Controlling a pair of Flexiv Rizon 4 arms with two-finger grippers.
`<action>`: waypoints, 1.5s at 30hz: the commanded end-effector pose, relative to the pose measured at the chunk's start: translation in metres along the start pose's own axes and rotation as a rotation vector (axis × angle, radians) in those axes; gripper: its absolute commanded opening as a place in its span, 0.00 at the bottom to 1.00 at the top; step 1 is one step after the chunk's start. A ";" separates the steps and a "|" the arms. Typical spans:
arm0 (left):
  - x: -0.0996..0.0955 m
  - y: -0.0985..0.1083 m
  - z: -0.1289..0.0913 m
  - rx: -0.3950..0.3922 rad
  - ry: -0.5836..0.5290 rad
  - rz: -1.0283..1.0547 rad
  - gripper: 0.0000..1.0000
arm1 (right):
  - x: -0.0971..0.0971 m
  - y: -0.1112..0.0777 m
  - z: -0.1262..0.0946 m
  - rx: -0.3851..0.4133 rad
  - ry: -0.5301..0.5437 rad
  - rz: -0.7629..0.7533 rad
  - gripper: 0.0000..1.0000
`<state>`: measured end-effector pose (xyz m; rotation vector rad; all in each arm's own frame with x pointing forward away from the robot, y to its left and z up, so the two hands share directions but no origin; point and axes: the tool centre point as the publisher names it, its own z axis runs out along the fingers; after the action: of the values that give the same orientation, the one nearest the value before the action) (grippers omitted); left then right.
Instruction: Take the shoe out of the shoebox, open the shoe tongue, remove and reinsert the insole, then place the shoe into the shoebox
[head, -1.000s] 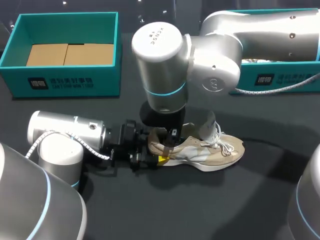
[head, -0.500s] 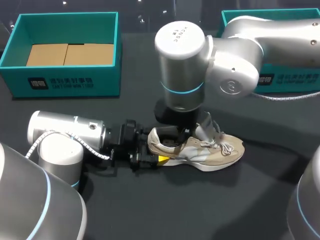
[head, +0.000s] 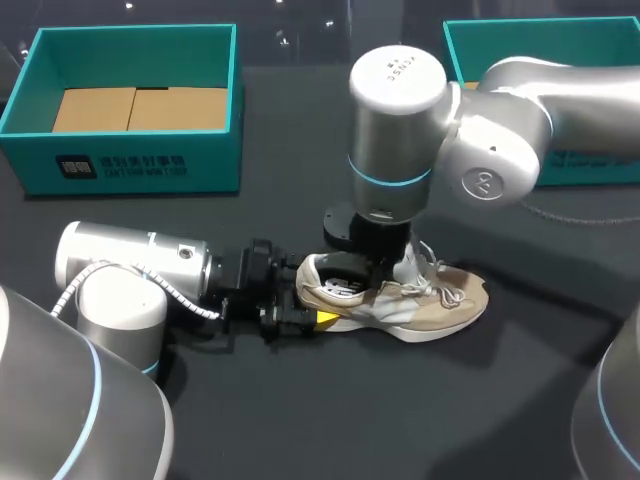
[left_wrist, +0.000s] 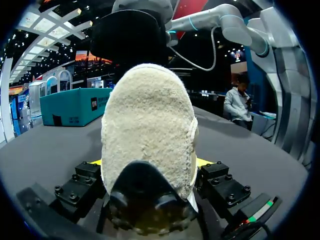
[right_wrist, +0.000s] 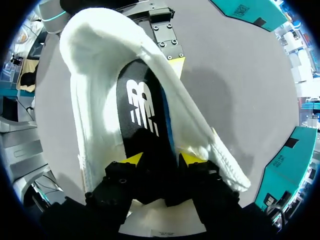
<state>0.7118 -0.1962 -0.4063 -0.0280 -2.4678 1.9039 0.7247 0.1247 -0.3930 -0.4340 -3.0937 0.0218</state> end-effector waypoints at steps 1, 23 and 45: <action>0.001 0.000 0.000 0.000 -0.001 0.001 0.00 | -0.005 -0.001 0.016 -0.014 0.044 -0.022 0.55; 0.001 0.000 0.000 0.000 -0.001 0.001 0.00 | 0.021 -0.027 0.015 -0.077 0.076 -0.015 0.00; 0.001 0.000 0.000 0.000 -0.001 0.001 0.00 | 0.011 -0.039 -0.048 -0.388 -0.093 -0.152 0.00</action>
<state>0.7107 -0.1964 -0.4062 -0.0304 -2.4679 1.9055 0.7073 0.1014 -0.3463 -0.2245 -3.2243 -0.4055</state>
